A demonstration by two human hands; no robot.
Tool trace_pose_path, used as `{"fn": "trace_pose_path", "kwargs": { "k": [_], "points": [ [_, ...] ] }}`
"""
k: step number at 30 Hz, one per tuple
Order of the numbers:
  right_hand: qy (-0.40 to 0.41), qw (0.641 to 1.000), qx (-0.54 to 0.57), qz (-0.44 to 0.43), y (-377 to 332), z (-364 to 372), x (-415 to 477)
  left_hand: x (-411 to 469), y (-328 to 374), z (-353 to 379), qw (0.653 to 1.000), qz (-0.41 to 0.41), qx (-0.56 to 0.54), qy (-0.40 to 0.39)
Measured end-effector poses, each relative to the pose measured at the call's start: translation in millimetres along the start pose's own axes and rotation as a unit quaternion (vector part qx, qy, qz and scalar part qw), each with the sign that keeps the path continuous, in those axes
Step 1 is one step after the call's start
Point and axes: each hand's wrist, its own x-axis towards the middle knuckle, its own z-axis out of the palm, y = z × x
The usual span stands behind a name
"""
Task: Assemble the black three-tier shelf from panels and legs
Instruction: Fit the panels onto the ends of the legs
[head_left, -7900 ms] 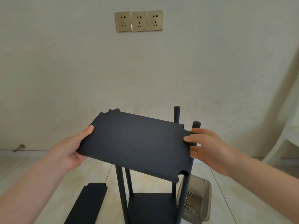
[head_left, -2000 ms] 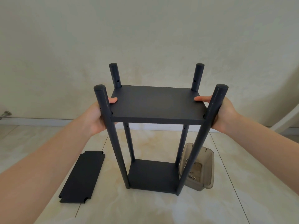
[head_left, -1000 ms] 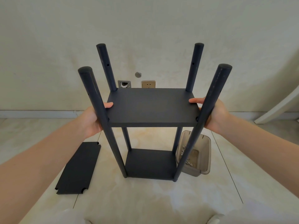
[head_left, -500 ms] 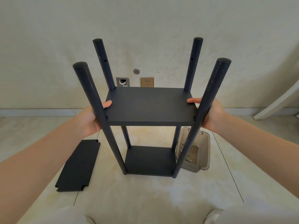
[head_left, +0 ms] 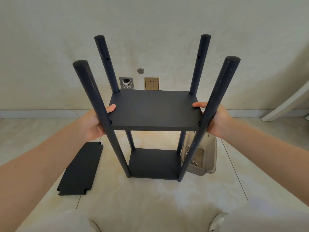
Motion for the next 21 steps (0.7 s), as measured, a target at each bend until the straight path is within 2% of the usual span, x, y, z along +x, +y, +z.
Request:
{"fn": "trace_pose_path", "kwargs": {
  "k": [12,21],
  "points": [
    [0.010,0.999,-0.020,0.048,1,-4,12,13,-6,-7,1.000,-0.017,0.012,0.005],
    [0.006,0.999,-0.009,0.050,6,-4,15,17,-9,-8,0.999,-0.025,0.020,0.002]
  ]
}}
